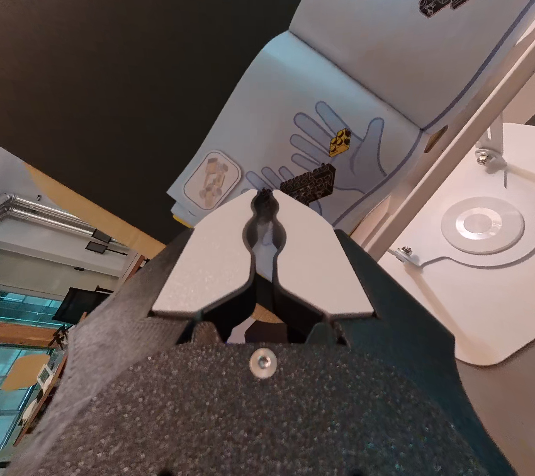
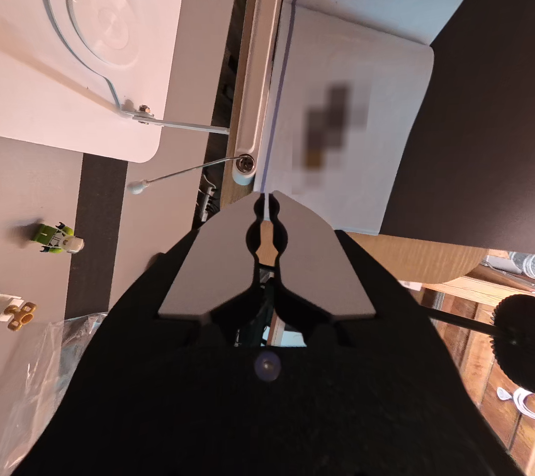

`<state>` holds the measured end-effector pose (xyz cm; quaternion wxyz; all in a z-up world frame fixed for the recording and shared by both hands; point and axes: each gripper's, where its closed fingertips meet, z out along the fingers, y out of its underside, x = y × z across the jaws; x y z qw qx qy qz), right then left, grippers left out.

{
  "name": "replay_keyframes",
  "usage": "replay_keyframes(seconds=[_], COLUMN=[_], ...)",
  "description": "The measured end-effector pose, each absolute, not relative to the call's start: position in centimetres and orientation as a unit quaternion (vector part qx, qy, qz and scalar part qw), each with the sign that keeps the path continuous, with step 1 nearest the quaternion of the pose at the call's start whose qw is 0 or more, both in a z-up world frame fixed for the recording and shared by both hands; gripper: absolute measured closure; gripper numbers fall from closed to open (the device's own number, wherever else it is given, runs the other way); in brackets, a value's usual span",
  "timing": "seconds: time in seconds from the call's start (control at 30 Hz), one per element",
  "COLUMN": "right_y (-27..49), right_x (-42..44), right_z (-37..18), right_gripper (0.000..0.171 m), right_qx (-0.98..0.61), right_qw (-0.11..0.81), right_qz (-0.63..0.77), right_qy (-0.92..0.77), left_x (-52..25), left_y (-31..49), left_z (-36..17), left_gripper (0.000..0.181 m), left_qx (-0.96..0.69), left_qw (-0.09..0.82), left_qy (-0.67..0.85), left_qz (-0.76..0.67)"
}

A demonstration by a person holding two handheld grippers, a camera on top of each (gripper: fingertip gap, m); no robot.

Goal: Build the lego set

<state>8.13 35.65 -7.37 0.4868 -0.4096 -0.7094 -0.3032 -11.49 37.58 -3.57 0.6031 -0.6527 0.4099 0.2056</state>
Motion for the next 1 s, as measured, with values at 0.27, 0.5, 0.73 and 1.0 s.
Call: replay_keyframes(seconds=[0.27, 0.5, 0.73, 1.0], right_y=[35.4, 36.0, 36.1, 34.3], right_x=[8.7, 8.7, 8.7, 8.2], right_z=[-7.9, -8.3, -8.3, -7.0], right_gripper=[0.162, 0.163, 0.171, 0.171], right_qx=[-0.434, -0.434, -0.442, -0.545], right_qw=[0.465, 0.465, 0.458, 0.457], right_qz=[-0.286, -0.293, -0.288, -0.137], right_qy=[-0.717, -0.714, -0.716, -0.689], left_x=[-11.5, -12.3, -12.5, -12.5], left_y=[37.3, 36.8, 36.9, 36.7], left_z=[-3.7, -4.2, -4.4, -4.3], left_gripper=[0.178, 0.178, 0.178, 0.177], left_qx=[-0.645, -0.656, -0.655, -0.66], left_qw=[0.614, 0.606, 0.608, 0.608], left_qy=[0.406, 0.399, 0.401, 0.398], left_qz=[0.206, 0.208, 0.204, 0.192])
